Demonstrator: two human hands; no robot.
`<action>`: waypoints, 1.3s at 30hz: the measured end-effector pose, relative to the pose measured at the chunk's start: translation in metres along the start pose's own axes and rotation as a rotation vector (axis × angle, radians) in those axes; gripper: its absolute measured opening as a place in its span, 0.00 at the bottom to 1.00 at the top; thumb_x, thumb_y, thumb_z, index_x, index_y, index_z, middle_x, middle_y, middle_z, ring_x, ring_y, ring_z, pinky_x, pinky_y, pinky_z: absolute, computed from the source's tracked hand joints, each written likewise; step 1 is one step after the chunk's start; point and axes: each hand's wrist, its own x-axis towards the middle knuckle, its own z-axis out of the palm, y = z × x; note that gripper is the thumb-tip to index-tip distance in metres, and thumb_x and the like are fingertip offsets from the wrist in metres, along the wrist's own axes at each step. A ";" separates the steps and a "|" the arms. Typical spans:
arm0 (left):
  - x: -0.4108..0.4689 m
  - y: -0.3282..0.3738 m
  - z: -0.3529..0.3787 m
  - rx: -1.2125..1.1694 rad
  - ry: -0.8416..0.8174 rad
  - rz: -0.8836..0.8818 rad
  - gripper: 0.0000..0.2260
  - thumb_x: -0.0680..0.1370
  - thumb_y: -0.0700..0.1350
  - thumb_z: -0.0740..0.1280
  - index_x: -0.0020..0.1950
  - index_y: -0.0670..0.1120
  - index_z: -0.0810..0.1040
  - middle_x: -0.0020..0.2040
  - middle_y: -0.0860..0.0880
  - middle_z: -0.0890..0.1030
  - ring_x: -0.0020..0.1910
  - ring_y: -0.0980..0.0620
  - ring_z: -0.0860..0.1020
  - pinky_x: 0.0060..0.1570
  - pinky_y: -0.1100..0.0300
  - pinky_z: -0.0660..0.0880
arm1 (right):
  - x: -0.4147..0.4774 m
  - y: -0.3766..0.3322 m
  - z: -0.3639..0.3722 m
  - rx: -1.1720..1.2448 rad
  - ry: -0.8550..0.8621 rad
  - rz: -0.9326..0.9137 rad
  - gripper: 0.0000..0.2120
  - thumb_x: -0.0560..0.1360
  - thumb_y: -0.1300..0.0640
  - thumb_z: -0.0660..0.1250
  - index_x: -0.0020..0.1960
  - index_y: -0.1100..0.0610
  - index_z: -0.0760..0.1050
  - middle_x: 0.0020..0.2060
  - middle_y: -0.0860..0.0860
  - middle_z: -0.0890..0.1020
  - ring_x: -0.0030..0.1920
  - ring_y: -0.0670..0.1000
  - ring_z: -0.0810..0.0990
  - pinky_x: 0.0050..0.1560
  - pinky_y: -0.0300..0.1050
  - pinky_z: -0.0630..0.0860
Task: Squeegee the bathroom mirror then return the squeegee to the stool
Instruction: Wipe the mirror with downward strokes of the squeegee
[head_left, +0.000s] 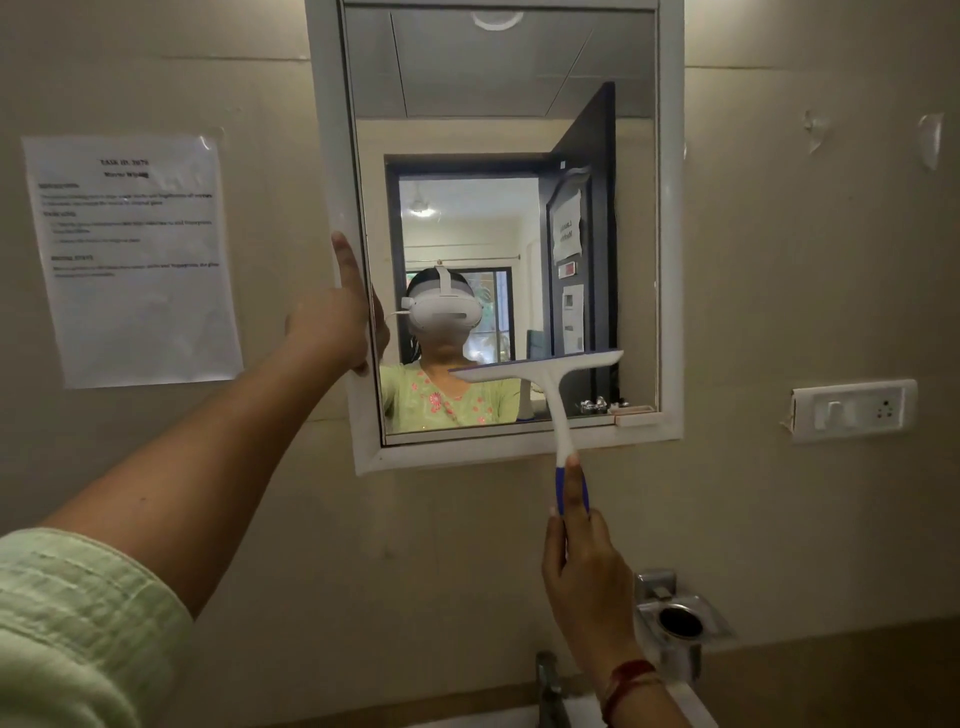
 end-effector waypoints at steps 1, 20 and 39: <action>-0.002 0.001 -0.001 0.020 -0.007 0.000 0.58 0.71 0.42 0.74 0.67 0.48 0.19 0.45 0.35 0.79 0.40 0.40 0.80 0.47 0.46 0.78 | -0.005 0.001 0.000 0.001 -0.008 0.004 0.31 0.76 0.54 0.56 0.74 0.45 0.45 0.33 0.50 0.72 0.22 0.47 0.68 0.20 0.35 0.69; 0.000 0.002 -0.002 -0.079 -0.010 0.000 0.52 0.71 0.40 0.73 0.73 0.43 0.30 0.50 0.33 0.78 0.45 0.35 0.79 0.51 0.41 0.76 | -0.050 0.012 -0.008 0.005 -0.096 0.075 0.32 0.77 0.57 0.59 0.74 0.45 0.43 0.32 0.51 0.71 0.24 0.48 0.68 0.22 0.41 0.72; -0.017 0.004 -0.009 0.176 0.047 0.005 0.57 0.69 0.44 0.75 0.72 0.43 0.26 0.43 0.38 0.78 0.33 0.45 0.72 0.35 0.53 0.70 | 0.117 -0.031 -0.088 0.159 0.219 -0.162 0.25 0.79 0.48 0.54 0.73 0.42 0.49 0.31 0.48 0.70 0.26 0.47 0.71 0.26 0.39 0.73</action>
